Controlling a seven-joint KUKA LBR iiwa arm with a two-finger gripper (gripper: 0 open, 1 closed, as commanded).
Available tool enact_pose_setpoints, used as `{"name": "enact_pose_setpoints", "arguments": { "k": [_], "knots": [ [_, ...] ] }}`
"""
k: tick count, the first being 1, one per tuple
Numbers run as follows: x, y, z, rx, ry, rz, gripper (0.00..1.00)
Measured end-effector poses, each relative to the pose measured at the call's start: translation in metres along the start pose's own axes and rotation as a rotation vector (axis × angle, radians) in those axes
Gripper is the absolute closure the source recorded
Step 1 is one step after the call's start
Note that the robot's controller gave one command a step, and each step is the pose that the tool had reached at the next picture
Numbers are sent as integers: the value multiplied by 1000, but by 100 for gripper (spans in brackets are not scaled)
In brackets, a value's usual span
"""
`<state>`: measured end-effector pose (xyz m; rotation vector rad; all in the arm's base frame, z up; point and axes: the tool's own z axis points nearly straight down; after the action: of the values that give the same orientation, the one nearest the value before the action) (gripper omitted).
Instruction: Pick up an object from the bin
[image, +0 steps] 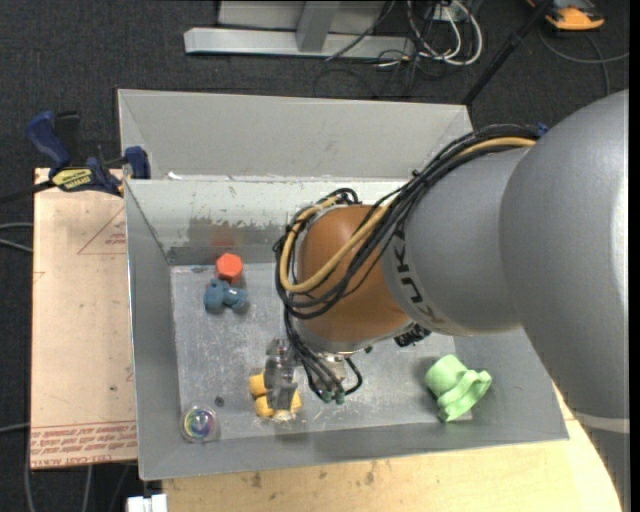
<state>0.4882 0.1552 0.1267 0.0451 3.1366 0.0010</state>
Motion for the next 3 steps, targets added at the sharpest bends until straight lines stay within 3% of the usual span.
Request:
{"name": "enact_pose_setpoints", "arguments": {
  "k": [1,2,3],
  "knots": [
    [1,1,1,-1,3,0,0],
    [-32,-46,58,1,6,-158,0],
    [-3,-8,55,-3,-10,-417,0]
  ]
}}
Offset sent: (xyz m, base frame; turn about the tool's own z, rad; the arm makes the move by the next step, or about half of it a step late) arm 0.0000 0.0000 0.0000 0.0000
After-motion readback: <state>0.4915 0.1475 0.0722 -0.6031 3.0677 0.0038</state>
